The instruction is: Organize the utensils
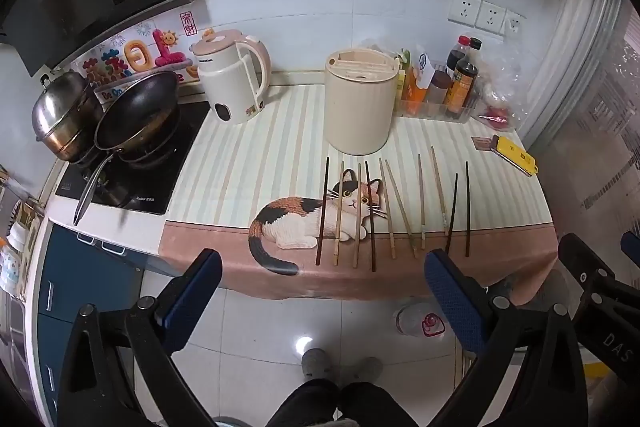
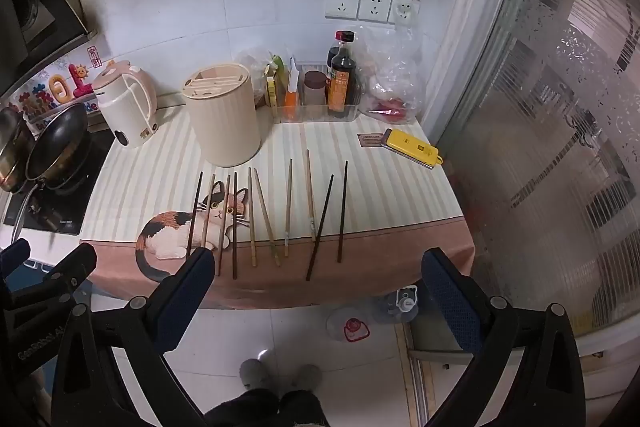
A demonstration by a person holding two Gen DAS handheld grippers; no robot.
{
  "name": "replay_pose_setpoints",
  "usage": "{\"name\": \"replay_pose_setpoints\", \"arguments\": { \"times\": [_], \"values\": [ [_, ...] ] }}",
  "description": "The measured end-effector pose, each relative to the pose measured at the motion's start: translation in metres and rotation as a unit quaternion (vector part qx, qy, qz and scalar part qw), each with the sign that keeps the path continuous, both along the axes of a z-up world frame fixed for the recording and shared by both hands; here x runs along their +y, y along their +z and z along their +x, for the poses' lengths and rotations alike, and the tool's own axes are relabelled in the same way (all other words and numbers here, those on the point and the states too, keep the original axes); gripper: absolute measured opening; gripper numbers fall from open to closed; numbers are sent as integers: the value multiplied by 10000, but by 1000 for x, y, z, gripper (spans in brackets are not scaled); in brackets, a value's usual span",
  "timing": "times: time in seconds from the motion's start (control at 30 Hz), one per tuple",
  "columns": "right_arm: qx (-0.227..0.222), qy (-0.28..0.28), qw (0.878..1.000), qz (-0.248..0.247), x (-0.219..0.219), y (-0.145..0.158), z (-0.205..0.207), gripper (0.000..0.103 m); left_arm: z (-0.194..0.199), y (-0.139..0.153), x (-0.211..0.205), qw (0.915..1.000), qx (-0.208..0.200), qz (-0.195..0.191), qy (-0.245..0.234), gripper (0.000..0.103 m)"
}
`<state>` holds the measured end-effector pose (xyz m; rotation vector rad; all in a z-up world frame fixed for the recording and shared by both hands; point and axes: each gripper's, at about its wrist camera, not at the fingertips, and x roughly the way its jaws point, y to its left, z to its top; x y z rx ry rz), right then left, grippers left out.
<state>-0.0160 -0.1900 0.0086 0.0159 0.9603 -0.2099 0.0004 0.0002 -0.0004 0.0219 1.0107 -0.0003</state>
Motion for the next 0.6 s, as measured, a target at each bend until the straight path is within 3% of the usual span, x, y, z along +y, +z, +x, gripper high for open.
{"name": "replay_pose_setpoints", "arguments": {
  "times": [0.6],
  "values": [
    [-23, -6, 10000, 20, -4, 0, 3, 103, 0, 8, -8, 10000, -46, 6, -43, 103]
  ]
}}
